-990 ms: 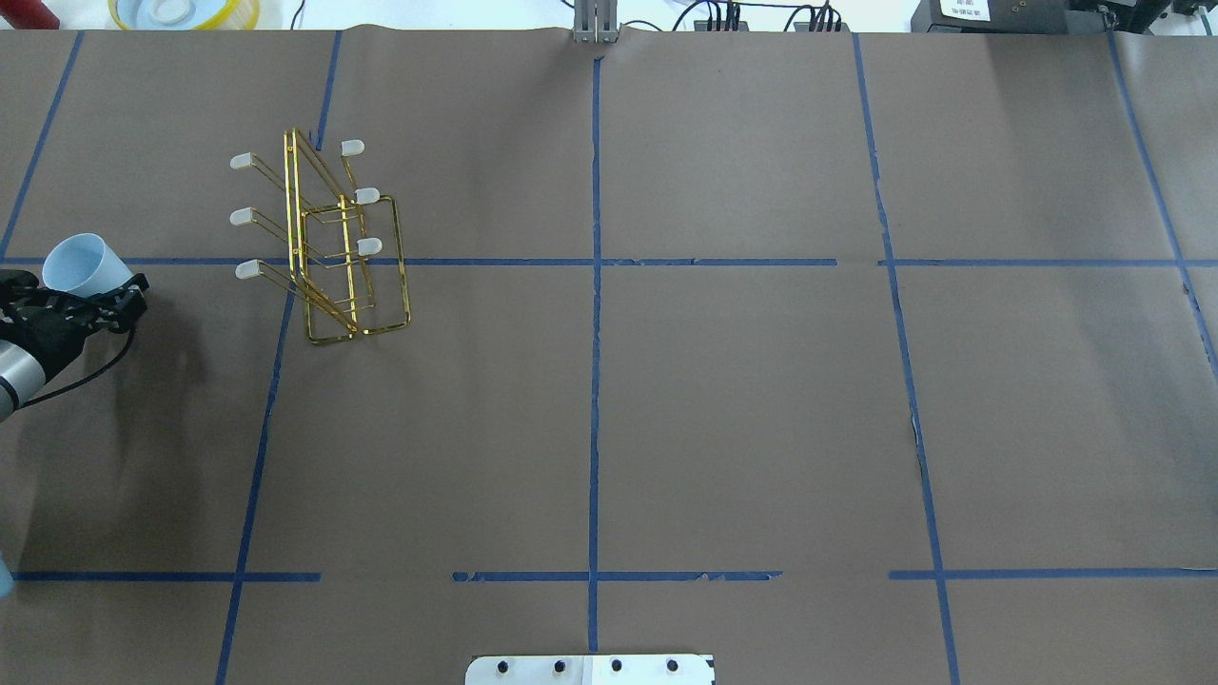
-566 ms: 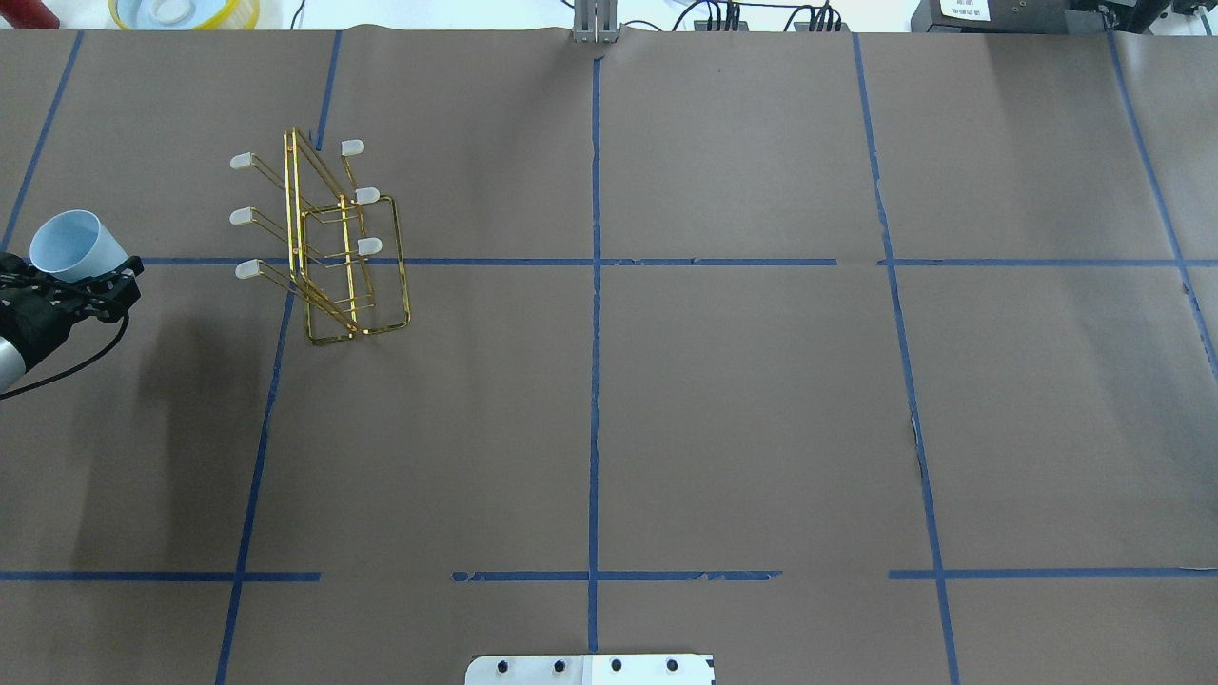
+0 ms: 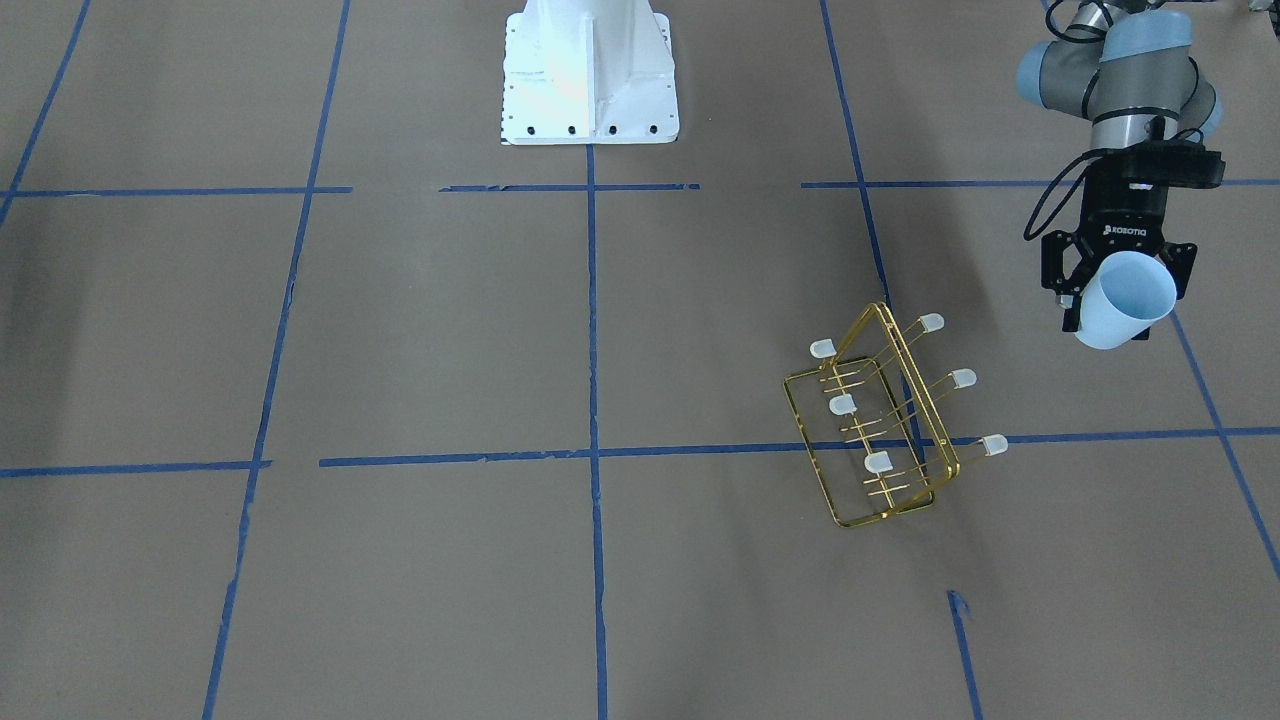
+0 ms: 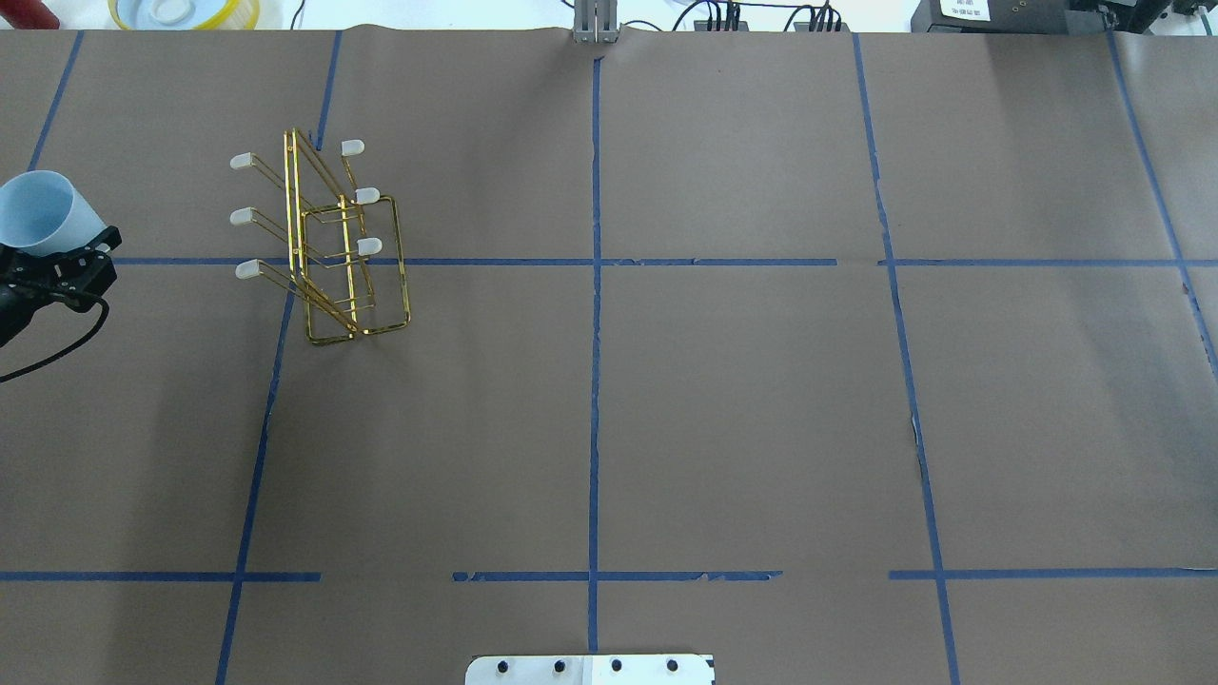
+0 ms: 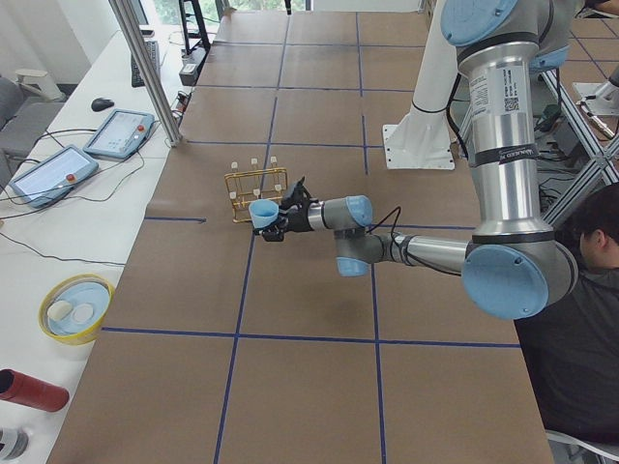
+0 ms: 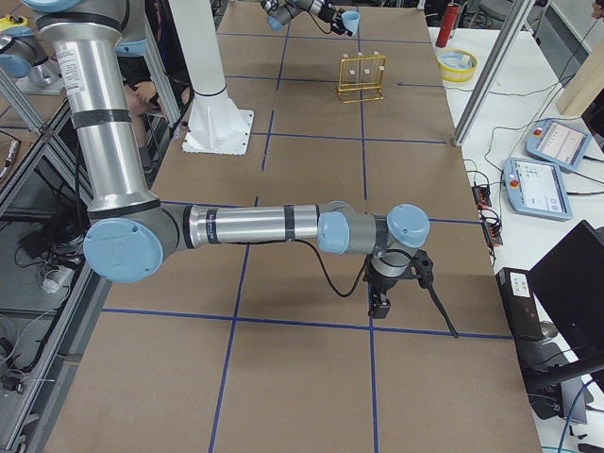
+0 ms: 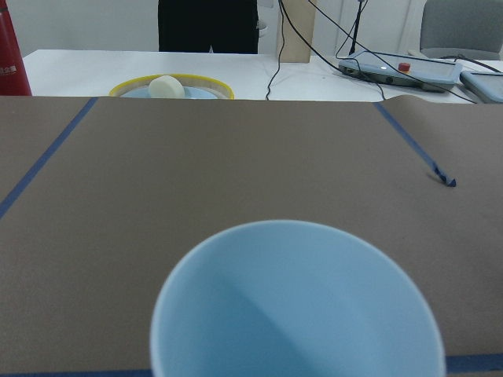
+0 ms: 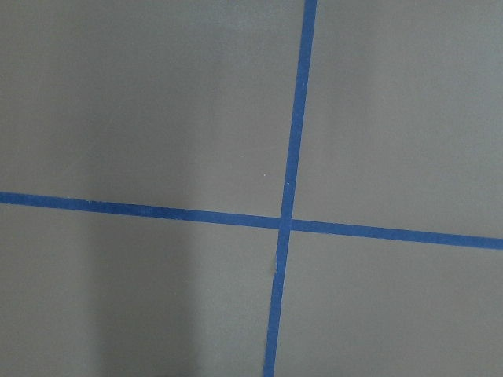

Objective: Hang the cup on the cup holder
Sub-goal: 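Lift the cup with the left gripper and tilt it sideways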

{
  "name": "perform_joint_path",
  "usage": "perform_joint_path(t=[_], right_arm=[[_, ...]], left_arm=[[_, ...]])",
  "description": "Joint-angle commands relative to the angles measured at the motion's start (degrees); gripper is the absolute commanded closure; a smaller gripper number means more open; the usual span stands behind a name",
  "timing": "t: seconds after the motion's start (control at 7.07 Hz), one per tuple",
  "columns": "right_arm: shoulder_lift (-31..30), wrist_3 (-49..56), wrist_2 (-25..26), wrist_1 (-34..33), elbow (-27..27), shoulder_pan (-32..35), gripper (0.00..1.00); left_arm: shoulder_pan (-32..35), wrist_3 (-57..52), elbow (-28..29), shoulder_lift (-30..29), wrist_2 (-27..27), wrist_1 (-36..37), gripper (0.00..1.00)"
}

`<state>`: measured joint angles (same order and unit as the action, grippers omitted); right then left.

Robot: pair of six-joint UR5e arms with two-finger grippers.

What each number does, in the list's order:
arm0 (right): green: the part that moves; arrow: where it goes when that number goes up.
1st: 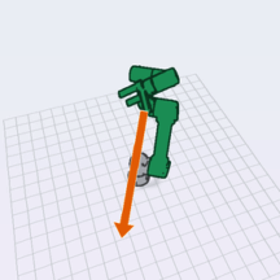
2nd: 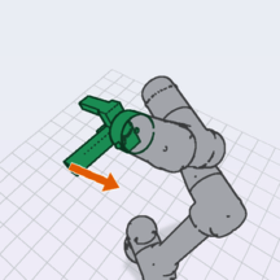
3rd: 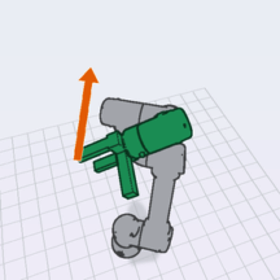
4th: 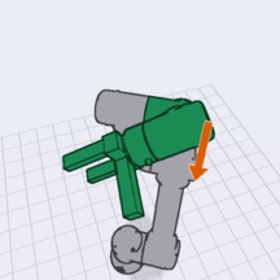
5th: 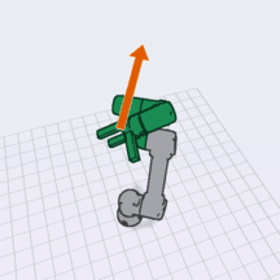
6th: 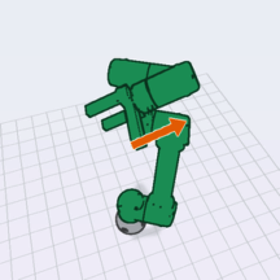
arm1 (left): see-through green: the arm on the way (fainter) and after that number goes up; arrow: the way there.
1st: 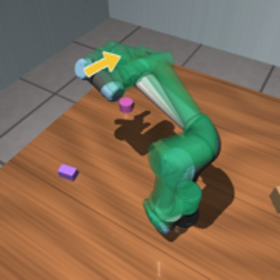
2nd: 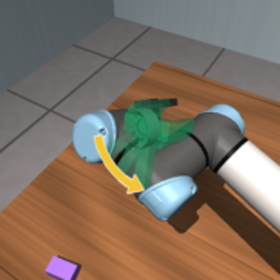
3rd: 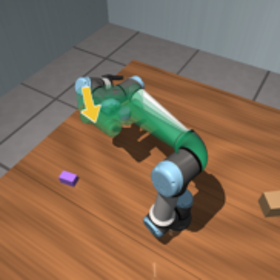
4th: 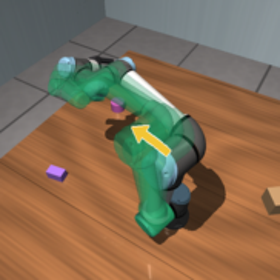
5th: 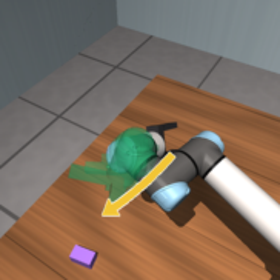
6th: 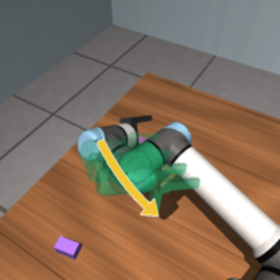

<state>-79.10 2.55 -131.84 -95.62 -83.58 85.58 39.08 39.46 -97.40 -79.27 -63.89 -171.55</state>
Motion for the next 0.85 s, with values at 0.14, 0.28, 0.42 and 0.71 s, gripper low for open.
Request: perform_joint_path(t=[0.14,0.28,0.42,0.71], right_arm=[[0.00,0.00,0.00,0.00,0.00,0.02,0.00],[0.00,0.00,0.00,0.00,0.00,0.02,0.00],[0.00,0.00,0.00,0.00,0.00,0.02,0.00],[0.00,0.00,0.00,0.00,0.00,0.02,0.00]], left_arm=[[0.12,-28.98,-4.97,0.52,4.62,3.05,1.00],[0.21,-34.22,-5.16,0.35,7.09,4.11,1.00],[0.21,-44.71,-6.47,0.34,11.29,5.95,1.00],[0.30,-62.41,-7.98,-0.18,18.07,7.19,1.00]])
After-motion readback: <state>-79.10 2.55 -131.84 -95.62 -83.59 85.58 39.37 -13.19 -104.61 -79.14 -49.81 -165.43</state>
